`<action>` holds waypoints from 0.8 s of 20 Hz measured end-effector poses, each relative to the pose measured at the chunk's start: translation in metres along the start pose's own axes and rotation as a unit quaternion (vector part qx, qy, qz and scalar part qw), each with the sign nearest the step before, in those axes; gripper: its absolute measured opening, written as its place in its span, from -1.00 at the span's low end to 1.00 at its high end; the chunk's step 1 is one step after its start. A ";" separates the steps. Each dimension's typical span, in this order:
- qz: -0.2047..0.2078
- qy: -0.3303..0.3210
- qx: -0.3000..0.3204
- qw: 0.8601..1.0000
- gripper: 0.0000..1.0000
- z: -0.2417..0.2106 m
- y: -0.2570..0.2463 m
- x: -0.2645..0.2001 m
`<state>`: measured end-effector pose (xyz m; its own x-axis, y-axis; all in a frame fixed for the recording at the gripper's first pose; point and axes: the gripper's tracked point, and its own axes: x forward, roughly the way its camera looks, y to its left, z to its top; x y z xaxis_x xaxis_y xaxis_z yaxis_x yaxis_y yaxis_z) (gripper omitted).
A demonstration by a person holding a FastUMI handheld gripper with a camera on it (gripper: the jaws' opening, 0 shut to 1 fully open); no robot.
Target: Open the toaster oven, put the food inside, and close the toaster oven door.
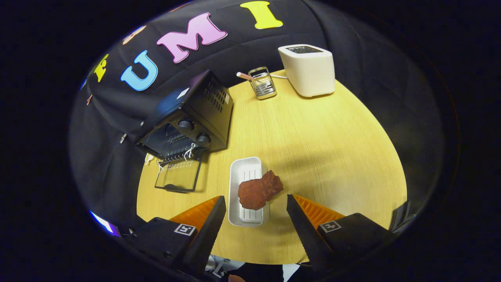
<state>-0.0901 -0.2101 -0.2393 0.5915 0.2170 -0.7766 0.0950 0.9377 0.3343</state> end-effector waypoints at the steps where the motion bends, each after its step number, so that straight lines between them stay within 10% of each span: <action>1: 0.013 0.010 0.002 1.000 0.96 0.002 0.000 0.007; 16: 0.067 0.141 -0.012 0.988 -0.15 -0.007 -0.013 0.055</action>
<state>-0.0644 -0.2085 -0.2897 0.3507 0.4029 -0.8454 0.0108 0.9009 0.4339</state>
